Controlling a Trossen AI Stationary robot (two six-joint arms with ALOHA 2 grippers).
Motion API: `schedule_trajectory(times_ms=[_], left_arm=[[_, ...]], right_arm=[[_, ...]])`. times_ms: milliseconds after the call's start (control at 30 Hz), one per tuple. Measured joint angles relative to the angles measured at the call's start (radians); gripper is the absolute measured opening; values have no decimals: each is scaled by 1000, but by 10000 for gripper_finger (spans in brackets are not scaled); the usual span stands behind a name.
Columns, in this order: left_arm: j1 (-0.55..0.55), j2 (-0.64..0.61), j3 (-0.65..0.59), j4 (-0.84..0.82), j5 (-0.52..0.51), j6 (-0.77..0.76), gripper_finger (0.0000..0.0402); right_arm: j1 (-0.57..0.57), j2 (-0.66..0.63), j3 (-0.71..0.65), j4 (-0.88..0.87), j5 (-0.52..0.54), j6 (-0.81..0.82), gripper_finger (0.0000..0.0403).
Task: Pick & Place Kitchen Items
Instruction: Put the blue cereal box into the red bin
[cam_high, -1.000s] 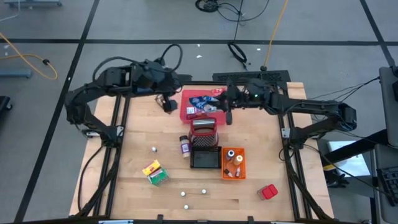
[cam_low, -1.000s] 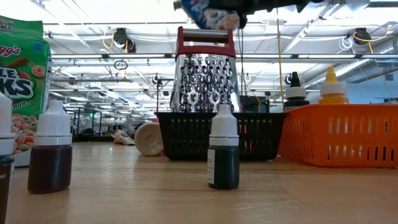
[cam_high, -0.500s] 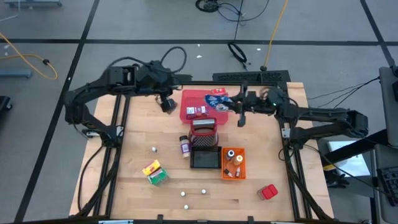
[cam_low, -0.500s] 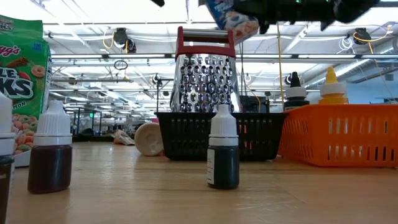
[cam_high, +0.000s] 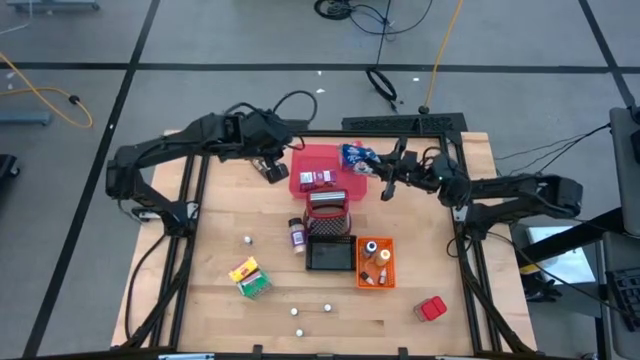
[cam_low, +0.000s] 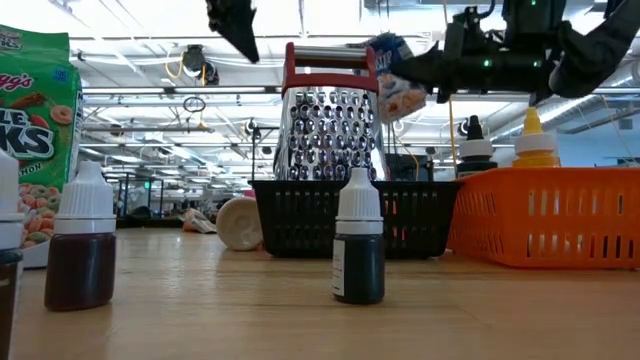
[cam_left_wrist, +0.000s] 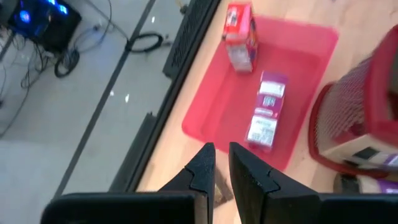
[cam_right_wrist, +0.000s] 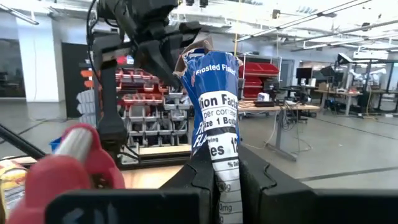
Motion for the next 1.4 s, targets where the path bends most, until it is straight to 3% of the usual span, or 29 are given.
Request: schedule_trajectory(times_ms=[300, 667, 800, 1100, 1400], left_arm=[[18, -42, -190, 92, 2, -31, 47], [-11, -243, -513, 307, 30, -99, 47], [-27, -298, -621, 389, 29, -126, 47], [-41, -327, -784, 561, 30, -178, 47], [-41, -327, -815, 633, 30, -178, 47]], right_arm=[[-51, 220, -9, 187, 0, 41, 20], [-76, 460, -8, 449, 0, 96, 20], [-76, 536, -5, 471, 0, 106, 20], [-82, 565, 19, 473, 1, 100, 20], [-83, 565, 20, 470, 4, 98, 49]])
